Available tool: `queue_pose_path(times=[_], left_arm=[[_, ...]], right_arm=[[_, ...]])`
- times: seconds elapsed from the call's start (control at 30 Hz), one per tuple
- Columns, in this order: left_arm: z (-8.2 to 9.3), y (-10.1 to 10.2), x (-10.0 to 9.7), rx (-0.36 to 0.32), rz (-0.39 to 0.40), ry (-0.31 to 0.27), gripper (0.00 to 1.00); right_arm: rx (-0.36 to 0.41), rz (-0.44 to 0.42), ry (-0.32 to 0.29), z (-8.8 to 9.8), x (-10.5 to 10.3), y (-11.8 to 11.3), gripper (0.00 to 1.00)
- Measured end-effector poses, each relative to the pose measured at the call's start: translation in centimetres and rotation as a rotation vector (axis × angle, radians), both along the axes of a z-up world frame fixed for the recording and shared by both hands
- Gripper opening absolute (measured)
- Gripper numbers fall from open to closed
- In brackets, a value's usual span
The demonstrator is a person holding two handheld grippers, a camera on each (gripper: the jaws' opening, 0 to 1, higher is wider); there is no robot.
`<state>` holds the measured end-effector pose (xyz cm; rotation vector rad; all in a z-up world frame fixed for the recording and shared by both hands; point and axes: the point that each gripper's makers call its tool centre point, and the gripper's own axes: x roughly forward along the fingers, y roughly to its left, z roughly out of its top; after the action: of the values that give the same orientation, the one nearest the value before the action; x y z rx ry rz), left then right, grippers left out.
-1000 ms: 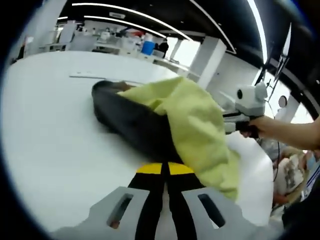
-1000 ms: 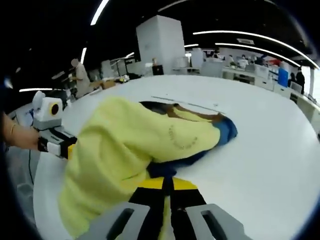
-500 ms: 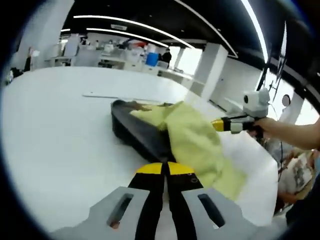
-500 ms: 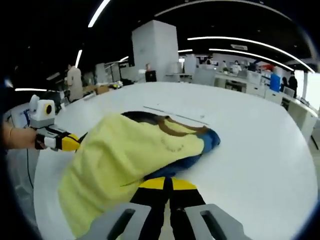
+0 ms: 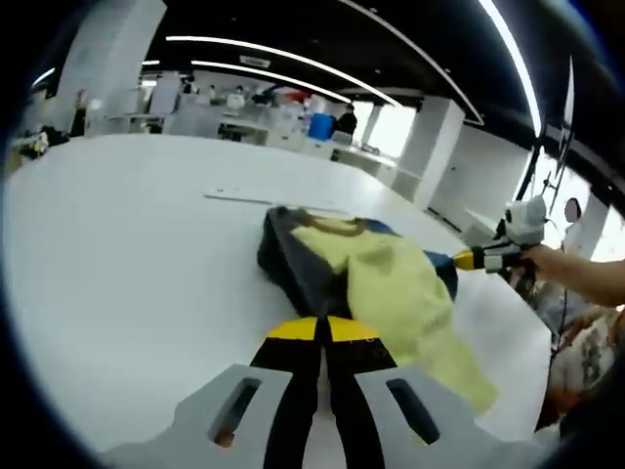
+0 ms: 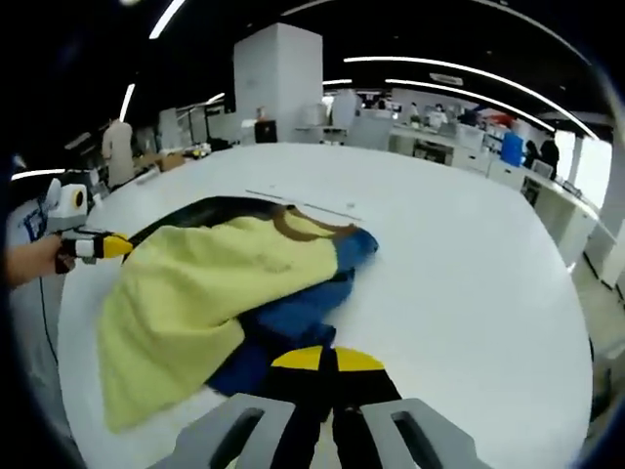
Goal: Fold the garment on the visible template until the final outline fits inside the template.
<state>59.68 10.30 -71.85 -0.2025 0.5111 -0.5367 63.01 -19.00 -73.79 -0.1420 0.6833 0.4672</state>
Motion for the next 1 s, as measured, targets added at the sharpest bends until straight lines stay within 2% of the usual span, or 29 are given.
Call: queue_pose_path(times=[0.1,0.27,0.37,0.83,1.0], left_arm=[[-0.1,0.6,0.0,-0.005,0.012,0.011,0.00],[0.0,1.2,0.1,-0.035,0.043,0.030,0.00],[0.0,1.4,0.1,-0.045,0.050,0.034,0.00],[-0.9,3.6,0.8,-0.023,0.110,0.056,0.00],[-1.3,5.0,1.1,-0.011,0.138,0.066,0.00]], right_arm=[[-0.023,-0.033,0.018,-0.3,-0.3,-1.0,0.00],[-0.001,-0.103,0.041,-0.2,-0.6,-2.9,0.00],[-0.019,-0.139,0.056,-0.2,-1.0,-4.1,0.00],[-0.072,-0.255,0.090,0.1,-1.9,-9.0,0.00],[-0.131,-0.288,0.114,-0.3,-2.2,-11.6,0.00]])
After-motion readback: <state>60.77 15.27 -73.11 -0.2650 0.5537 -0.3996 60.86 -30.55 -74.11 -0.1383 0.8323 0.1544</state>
